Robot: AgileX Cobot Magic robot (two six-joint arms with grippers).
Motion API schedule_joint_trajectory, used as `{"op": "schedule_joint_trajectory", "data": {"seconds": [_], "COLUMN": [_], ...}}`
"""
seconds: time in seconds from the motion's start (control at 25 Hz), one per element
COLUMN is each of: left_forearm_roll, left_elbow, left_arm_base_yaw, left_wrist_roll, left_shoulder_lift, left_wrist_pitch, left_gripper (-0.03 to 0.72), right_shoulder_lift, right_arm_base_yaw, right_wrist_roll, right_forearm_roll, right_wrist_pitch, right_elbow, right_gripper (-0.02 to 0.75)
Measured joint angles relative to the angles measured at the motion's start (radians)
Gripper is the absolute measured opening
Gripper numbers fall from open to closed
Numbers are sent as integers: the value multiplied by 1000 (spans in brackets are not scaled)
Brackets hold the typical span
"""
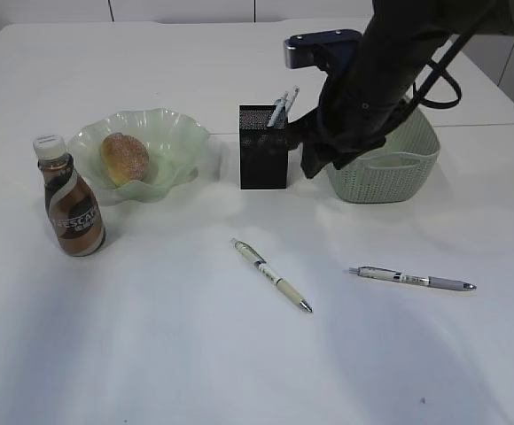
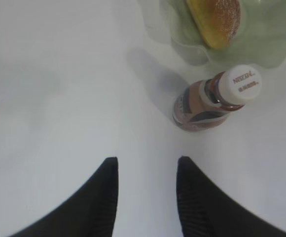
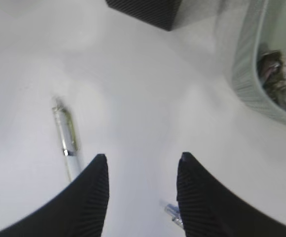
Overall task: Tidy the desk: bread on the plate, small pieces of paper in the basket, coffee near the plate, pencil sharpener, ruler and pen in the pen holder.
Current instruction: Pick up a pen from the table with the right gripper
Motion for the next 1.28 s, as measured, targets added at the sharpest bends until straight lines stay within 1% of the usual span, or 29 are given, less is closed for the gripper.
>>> {"op": "schedule_joint_trajectory", "data": {"seconds": [0.04, 0.12, 0.24, 0.28, 0.32, 0.44, 0.52, 0.72, 1.0, 1.16, 1.28], "left_forearm_roll": [0, -2, -2, -2, -2, -2, -2, -2, -2, -2, -2], "left_elbow": [0, 0, 0, 0, 0, 0, 0, 0, 0, 0, 0], "left_arm_base_yaw": [0, 0, 0, 0, 0, 0, 0, 0, 0, 0, 0], "left_wrist_roll": [0, 0, 0, 0, 0, 0, 0, 0, 0, 0, 0], "left_shoulder_lift": [0, 0, 0, 0, 0, 0, 0, 0, 0, 0, 0], "left_wrist_pitch": [2, 4, 8, 13, 15, 23, 27, 31, 35, 38, 38], "left_gripper": [275, 275, 275, 275, 275, 275, 275, 275, 275, 275, 275], "right_shoulder_lift": [0, 0, 0, 0, 0, 0, 0, 34, 113, 131, 140], "right_arm_base_yaw": [12, 34, 58, 102, 122, 168, 183, 198, 198, 198, 198], "right_wrist_roll": [-62, -80, -87, -94, -95, -99, -101, -104, -107, -108, -110], "right_forearm_roll": [63, 77, 80, 83, 84, 86, 89, 93, 54, 50, 25], "right_wrist_pitch": [39, 54, 58, 61, 61, 61, 61, 69, 100, 102, 102], "right_elbow": [0, 0, 0, 0, 0, 0, 0, -2, -22, -30, -47], "right_gripper": [372, 372, 372, 372, 372, 372, 372, 372, 372, 372, 372]}}
